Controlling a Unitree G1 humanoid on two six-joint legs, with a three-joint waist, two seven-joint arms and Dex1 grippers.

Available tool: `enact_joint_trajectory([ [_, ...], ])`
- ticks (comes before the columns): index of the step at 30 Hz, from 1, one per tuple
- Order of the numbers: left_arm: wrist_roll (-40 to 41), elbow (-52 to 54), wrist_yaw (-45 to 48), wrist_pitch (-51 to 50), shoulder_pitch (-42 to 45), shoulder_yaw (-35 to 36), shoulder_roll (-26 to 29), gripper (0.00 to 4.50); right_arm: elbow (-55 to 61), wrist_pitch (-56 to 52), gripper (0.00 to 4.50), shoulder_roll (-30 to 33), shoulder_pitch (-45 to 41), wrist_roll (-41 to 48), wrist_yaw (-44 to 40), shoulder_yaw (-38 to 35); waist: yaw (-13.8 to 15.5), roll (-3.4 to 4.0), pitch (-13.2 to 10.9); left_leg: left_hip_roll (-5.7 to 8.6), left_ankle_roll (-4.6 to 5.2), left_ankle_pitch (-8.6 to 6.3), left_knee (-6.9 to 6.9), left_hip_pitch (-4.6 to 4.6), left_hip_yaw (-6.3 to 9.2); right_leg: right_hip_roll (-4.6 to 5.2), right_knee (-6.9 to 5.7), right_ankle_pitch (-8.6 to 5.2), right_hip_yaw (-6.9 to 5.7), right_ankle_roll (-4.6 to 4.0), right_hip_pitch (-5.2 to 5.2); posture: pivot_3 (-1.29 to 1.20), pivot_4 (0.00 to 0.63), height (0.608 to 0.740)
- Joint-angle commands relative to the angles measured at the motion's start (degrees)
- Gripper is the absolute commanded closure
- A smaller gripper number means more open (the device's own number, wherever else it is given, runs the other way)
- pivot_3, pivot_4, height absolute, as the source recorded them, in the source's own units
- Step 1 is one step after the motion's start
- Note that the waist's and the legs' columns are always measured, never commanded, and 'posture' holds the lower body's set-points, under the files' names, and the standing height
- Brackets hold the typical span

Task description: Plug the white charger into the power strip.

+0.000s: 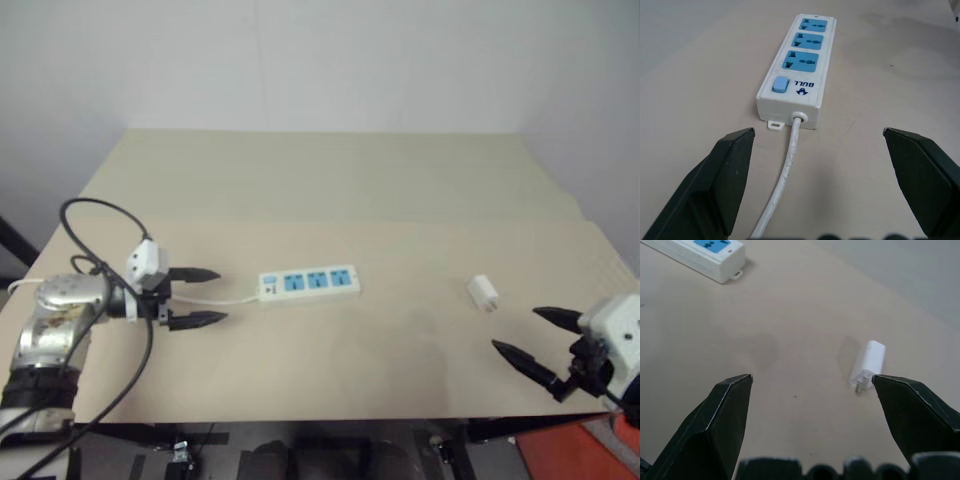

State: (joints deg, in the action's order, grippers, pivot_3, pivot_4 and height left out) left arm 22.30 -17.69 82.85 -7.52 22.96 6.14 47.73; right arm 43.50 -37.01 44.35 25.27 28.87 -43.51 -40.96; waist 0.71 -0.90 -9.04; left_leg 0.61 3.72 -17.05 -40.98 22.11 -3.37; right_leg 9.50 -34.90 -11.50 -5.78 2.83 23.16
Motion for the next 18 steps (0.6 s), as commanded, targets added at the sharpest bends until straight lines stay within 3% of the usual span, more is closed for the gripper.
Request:
enact_joint_trajectory([
  [1,0.8,0.8,-0.1,0.7,1.4,1.1,0.2,0.01,1.9,0.1,0.00,-0.4,-0.7,-0.3,1.7,0.4,0.0,0.00,0.0,0.00,0.00,0.00,0.00,0.00,0.00,0.00,0.00,0.00,0.00,0.00,0.00,0.00,0.150,0.740],
  [10,-1.3,-6.9,3.6,3.7,9.8,-2.4,-1.6,0.01,3.4,0.8,0.00,-1.8,-2.2,-0.7,4.9,3.0,0.1,-0.01,0.0,0.02,0.00,0.00,-0.01,0.00,-0.02,0.00,-0.01,0.00,0.00,0.00,0.00,0.00,0.150,0.740],
  [18,-5.0,-29.4,9.7,17.0,25.6,-13.2,-6.2,0.01,7.2,0.3,0.00,-3.6,-2.5,-0.6,7.9,4.7,0.1,-0.03,0.0,0.23,0.03,-0.01,0.00,0.03,-0.04,-0.02,-0.10,0.00,0.00,0.02,0.01,0.00,0.150,0.740],
])
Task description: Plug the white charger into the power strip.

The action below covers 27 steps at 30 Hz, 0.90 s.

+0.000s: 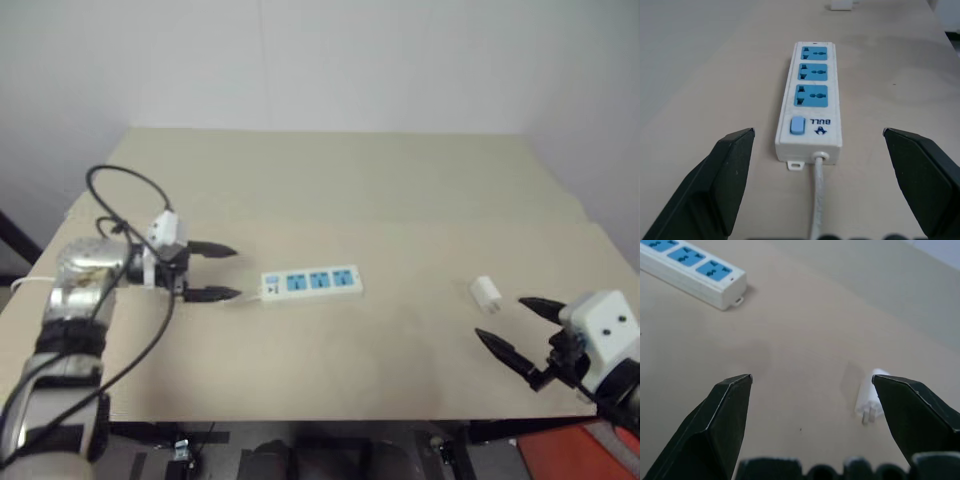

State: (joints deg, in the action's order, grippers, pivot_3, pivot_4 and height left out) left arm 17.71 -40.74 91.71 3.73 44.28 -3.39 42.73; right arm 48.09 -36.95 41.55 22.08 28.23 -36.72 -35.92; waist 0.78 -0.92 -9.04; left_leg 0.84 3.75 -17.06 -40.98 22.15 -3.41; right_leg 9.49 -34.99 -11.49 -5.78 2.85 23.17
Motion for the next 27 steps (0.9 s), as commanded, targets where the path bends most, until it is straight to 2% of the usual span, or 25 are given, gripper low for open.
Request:
enact_joint_trajectory([
  [1,-0.1,-8.7,0.8,7.2,6.0,-6.0,-1.9,0.01,2.9,0.4,0.00,-1.7,1.4,0.2,1.5,-0.6,0.1,-0.03,0.0,0.01,0.01,0.00,0.00,0.04,0.00,0.00,-0.01,0.01,-0.01,0.01,0.02,0.00,0.150,0.740],
  [5,1.4,-14.9,0.8,10.7,11.6,-12.7,-3.8,0.01,5.1,0.3,0.00,-3.6,4.1,0.3,2.5,-2.1,0.0,-0.08,0.0,0.10,0.11,-0.05,-0.08,0.16,0.00,0.06,0.00,0.06,0.01,0.11,0.04,0.00,0.150,0.740],
  [8,-1.3,-21.9,0.8,15.5,15.9,-15.8,-6.5,0.01,8.6,-1.0,0.00,-5.7,6.5,0.3,5.2,-2.6,0.1,-0.18,-0.1,0.10,0.20,-0.11,-0.17,0.21,0.01,0.07,0.01,0.07,0.01,0.15,0.05,0.00,0.150,0.740],
  [12,-2.7,-27.2,0.8,17.9,18.4,-16.5,-9.5,0.01,11.9,-0.3,0.00,-8.4,11.0,1.6,6.8,-4.2,0.0,-0.18,-0.1,0.07,0.48,-0.27,-0.25,0.21,0.01,0.09,0.01,0.06,0.03,0.18,0.04,0.00,0.150,0.740],
  [20,-3.2,-28.8,0.8,19.0,18.3,-20.5,-10.2,0.01,11.9,5.1,0.00,-8.3,18.3,2.8,11.4,-3.7,-0.1,-0.24,-0.1,-0.06,0.52,-0.30,-0.30,0.22,0.01,0.09,0.02,0.07,0.07,0.21,0.08,0.00,0.150,0.740],
  [27,-5.8,-31.1,0.8,20.6,17.1,-17.5,-11.0,0.01,11.9,6.3,0.00,-7.3,19.8,3.5,14.4,-2.0,0.0,-0.24,-0.1,-0.07,0.73,-0.42,-0.33,0.20,0.00,0.10,0.04,0.07,0.09,0.21,0.07,0.00,0.150,0.740],
])
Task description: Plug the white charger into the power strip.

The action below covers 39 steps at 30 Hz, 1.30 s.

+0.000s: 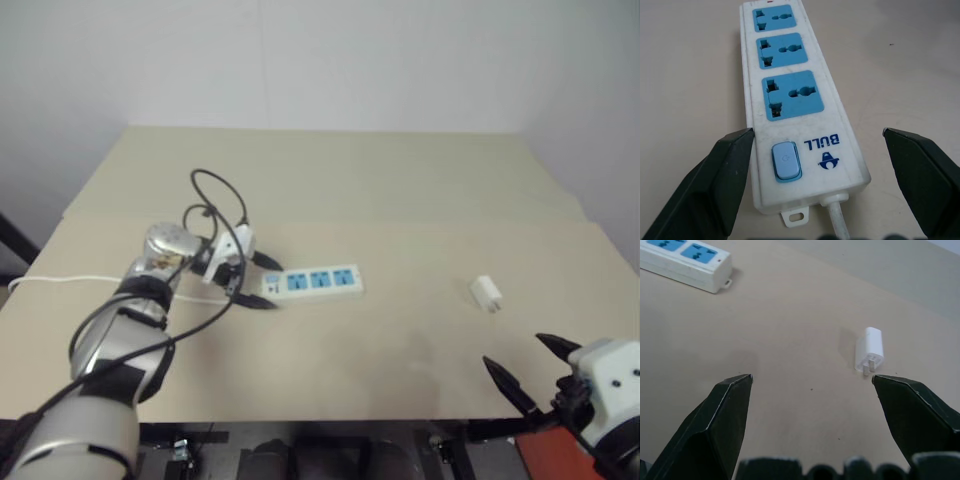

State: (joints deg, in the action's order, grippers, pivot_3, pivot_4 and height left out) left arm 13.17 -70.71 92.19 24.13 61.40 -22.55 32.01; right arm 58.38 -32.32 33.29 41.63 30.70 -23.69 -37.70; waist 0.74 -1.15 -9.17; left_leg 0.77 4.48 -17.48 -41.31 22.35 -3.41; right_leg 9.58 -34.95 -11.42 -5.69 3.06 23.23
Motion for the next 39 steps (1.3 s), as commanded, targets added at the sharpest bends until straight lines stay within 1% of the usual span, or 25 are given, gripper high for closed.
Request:
enact_joint_trajectory([
  [1,-1.5,-1.3,0.3,0.3,-0.3,2.2,-0.2,0.01,1.6,1.6,0.00,1.2,0.2,1.0,1.5,-0.1,0.0,0.00,0.0,0.00,0.00,0.00,-0.01,0.00,0.00,0.00,0.00,0.00,0.00,0.00,0.00,0.00,0.150,0.740],
  [6,-2.2,-2.1,0.2,1.8,-3.0,8.6,-1.0,0.01,1.6,1.0,0.00,1.4,-0.5,1.4,2.5,0.0,-0.1,0.00,0.0,-0.02,0.01,-0.01,-0.01,-0.01,0.00,-0.01,0.01,0.00,0.01,0.00,0.00,0.00,0.150,0.740],
  [10,-2.0,-1.9,0.1,2.8,-6.7,13.1,-1.8,0.01,1.6,1.3,0.00,1.2,-0.4,1.6,3.0,0.6,-0.1,0.00,0.0,-0.03,0.02,-0.01,0.01,0.00,-0.02,-0.01,-0.02,0.00,0.01,0.00,0.02,0.00,0.150,0.740],
  [14,-3.4,-2.5,-2.4,4.6,-9.4,15.9,-2.7,0.01,1.6,0.3,0.00,1.3,-0.9,2.2,3.2,0.3,0.2,-0.01,0.0,-0.02,0.02,-0.01,-0.04,0.04,-0.01,0.00,0.01,0.01,-0.03,0.01,0.02,0.00,0.150,0.740],
  [18,-4.8,-3.0,-5.4,6.0,-10.9,18.3,-3.7,0.01,1.6,-0.6,0.00,1.7,-1.4,2.9,2.5,-1.4,0.3,0.00,0.0,-0.02,0.04,-0.03,-0.05,-0.02,-0.01,0.01,0.03,0.00,0.00,0.01,-0.02,0.00,0.150,0.740],
  [26,-3.8,-2.5,-8.8,7.9,-13.6,24.2,-8.0,0.01,1.6,-0.4,0.00,0.6,-1.1,4.3,1.6,-4.2,1.1,0.08,0.1,0.05,0.05,-0.03,-0.07,-0.11,-0.01,0.09,0.04,0.01,0.01,0.02,-0.11,0.00,0.150,0.740],
  [39,-6.7,-3.0,-11.1,7.7,-13.5,25.9,-10.9,0.01,1.6,-0.8,0.00,0.3,-1.3,3.3,1.4,-3.7,1.7,0.23,0.2,0.12,0.07,-0.05,-0.11,-0.13,-0.01,0.13,0.03,0.03,0.01,0.05,-0.14,0.00,0.150,0.740],
])
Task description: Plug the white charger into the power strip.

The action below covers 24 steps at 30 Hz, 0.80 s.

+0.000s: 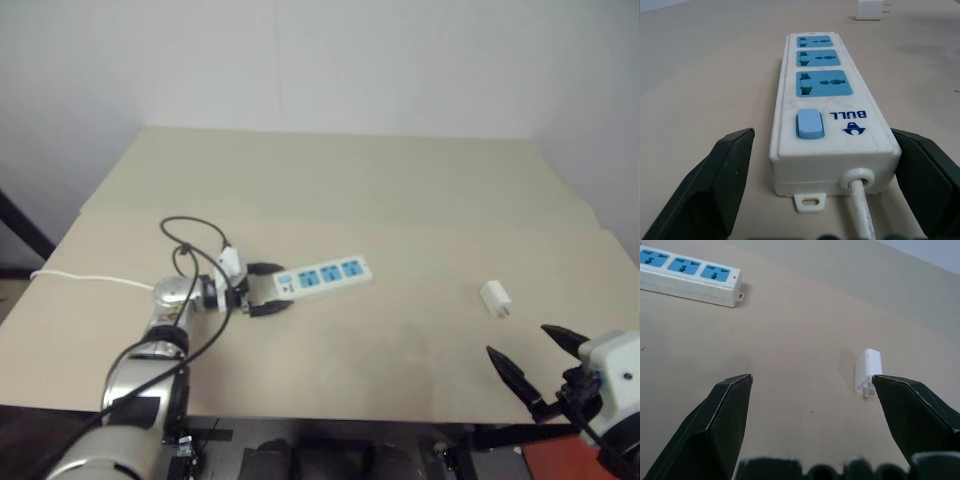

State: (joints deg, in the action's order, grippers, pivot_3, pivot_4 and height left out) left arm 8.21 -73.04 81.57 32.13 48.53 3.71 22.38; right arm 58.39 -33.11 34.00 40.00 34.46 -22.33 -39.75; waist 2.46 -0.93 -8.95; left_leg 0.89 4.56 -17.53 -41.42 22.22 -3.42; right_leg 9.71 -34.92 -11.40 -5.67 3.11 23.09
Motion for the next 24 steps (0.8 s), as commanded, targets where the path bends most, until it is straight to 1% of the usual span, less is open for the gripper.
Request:
enact_joint_trajectory([
  [1,-1.9,-0.7,-0.6,-0.4,-0.7,-0.4,-1.2,0.01,1.6,0.1,0.00,-0.5,0.6,-0.5,0.1,-1.6,0.0,0.02,0.0,0.00,0.00,0.00,0.00,0.00,0.00,0.00,0.00,0.00,0.00,0.00,0.00,0.00,0.150,0.740],
  [3,-2.6,-0.9,-0.9,-0.3,-0.7,-0.8,-1.1,0.01,1.6,0.4,0.00,-0.8,1.0,-0.9,0.2,-1.2,0.0,0.08,0.1,0.00,0.00,0.00,0.00,0.00,0.00,0.00,0.00,0.00,0.00,0.00,0.00,0.00,0.150,0.740],
  [6,-3.1,-1.0,-0.9,-0.5,-0.9,-0.7,-1.0,0.62,1.6,0.9,0.00,-1.1,1.4,-1.3,0.6,-0.5,0.0,0.19,0.2,0.00,0.01,-0.01,0.00,-0.02,0.00,0.00,0.01,0.00,0.00,0.00,-0.02,0.00,0.150,0.740],
  [8,-3.4,-1.0,-0.9,-0.5,-0.9,-0.6,-1.0,1.18,1.6,1.1,0.00,-1.2,1.5,-1.6,0.8,0.1,0.0,0.23,0.3,0.00,0.02,-0.01,0.00,-0.05,0.00,0.00,-0.01,0.00,0.01,0.01,-0.03,0.00,0.150,0.740],
  [9,-3.4,-1.0,-0.7,-0.6,-0.9,-0.6,-1.0,1.25,1.6,1.3,0.00,-1.2,1.6,-1.6,0.9,0.2,0.0,0.23,0.3,0.00,0.02,-0.01,0.01,-0.05,0.00,0.00,-0.01,0.00,0.01,0.01,-0.02,0.00,0.150,0.740],
  [15,-3.4,-1.0,-1.4,-1.0,-0.9,-0.4,-1.0,1.25,1.6,1.1,0.00,-1.3,1.2,-1.7,1.1,0.6,0.0,0.24,0.3,0.00,0.03,-0.02,0.01,-0.05,0.00,0.00,0.00,0.00,0.02,0.01,-0.02,0.00,0.150,0.740],
  [19,-3.0,-0.7,1.5,-2.6,-0.8,-0.5,-0.6,1.25,1.6,0.9,0.00,-0.5,0.7,-1.5,1.3,0.9,-0.1,0.24,0.3,0.00,0.03,-0.02,0.01,-0.06,0.00,0.00,0.00,0.00,0.02,0.02,-0.03,0.00,0.150,0.740],
  [24,-1.9,0.6,6.8,-3.3,-0.8,-0.3,-1.1,1.25,1.6,-1.3,0.00,1.7,-1.6,0.7,1.6,-1.4,-0.2,0.23,0.3,0.00,0.05,-0.04,0.02,-0.02,0.00,0.00,0.03,0.00,0.03,0.02,0.01,0.00,0.150,0.740],
])
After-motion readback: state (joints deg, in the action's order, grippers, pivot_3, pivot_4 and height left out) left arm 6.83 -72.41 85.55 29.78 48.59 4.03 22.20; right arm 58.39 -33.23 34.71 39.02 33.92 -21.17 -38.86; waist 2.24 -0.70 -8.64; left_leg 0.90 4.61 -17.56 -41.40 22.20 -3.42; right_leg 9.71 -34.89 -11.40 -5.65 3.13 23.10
